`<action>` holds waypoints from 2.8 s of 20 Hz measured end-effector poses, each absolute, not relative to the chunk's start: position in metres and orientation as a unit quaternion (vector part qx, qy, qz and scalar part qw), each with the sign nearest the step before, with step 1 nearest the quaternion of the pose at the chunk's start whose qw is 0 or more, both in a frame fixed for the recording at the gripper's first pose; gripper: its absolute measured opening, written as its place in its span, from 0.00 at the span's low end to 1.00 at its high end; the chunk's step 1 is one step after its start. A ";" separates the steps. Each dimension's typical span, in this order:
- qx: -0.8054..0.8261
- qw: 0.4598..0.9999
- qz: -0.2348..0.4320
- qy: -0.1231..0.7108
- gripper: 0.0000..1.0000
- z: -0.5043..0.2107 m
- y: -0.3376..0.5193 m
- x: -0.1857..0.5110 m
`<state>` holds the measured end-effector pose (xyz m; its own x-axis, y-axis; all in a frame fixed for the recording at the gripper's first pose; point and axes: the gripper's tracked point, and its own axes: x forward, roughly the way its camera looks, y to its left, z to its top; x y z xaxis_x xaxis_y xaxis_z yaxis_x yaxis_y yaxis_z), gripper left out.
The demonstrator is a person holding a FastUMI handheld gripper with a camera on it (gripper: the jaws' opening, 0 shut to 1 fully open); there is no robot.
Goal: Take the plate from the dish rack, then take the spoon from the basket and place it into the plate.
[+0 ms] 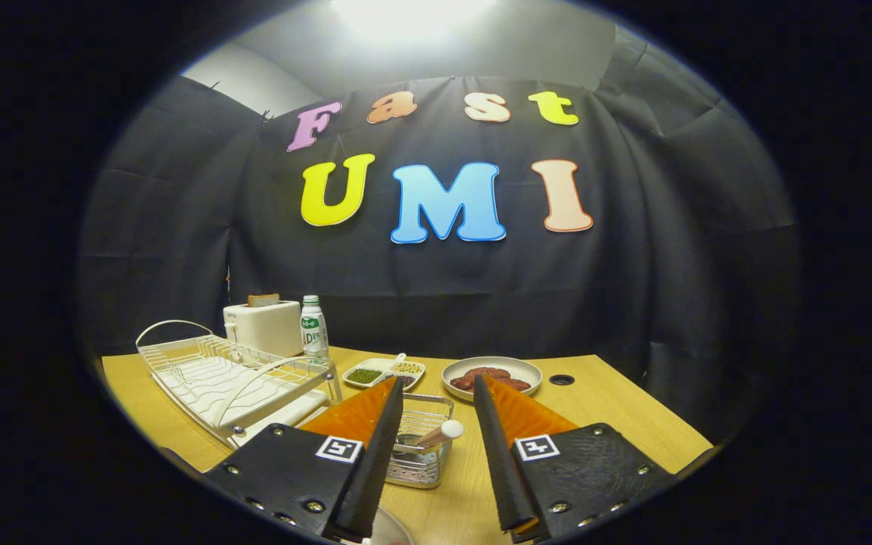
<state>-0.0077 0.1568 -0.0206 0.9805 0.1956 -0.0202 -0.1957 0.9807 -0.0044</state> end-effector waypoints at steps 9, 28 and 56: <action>0.007 0.993 0.110 0.042 0.12 -0.038 0.166 0.009; -0.035 0.994 0.100 0.035 0.07 0.122 0.171 -0.069; -0.060 0.964 0.161 0.205 0.07 0.040 0.248 -0.134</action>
